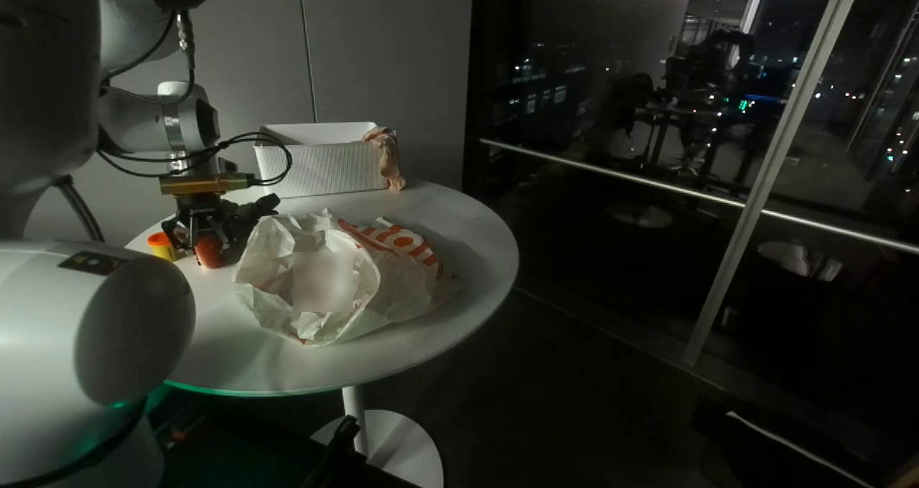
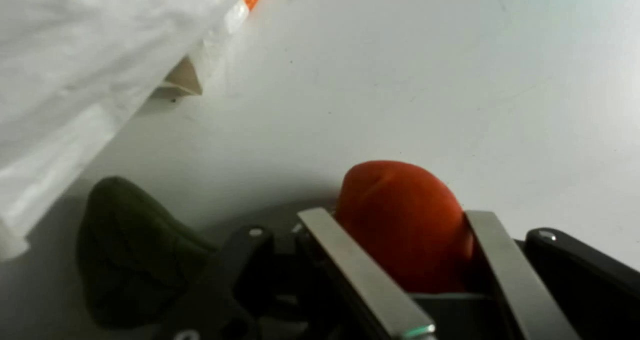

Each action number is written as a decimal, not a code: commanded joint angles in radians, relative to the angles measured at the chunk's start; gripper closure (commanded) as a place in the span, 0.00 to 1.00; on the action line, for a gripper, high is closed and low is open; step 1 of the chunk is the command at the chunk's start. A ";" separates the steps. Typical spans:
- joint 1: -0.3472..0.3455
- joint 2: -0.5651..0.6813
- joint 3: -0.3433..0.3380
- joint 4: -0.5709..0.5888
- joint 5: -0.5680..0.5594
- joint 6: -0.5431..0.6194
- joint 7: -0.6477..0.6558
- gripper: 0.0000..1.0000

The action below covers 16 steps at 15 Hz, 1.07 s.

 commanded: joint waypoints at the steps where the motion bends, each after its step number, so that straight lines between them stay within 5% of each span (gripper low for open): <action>1: 0.009 -0.061 0.001 -0.009 0.052 -0.074 0.036 0.91; 16: -0.036 -0.814 -0.039 -0.574 0.386 -0.021 0.404 0.89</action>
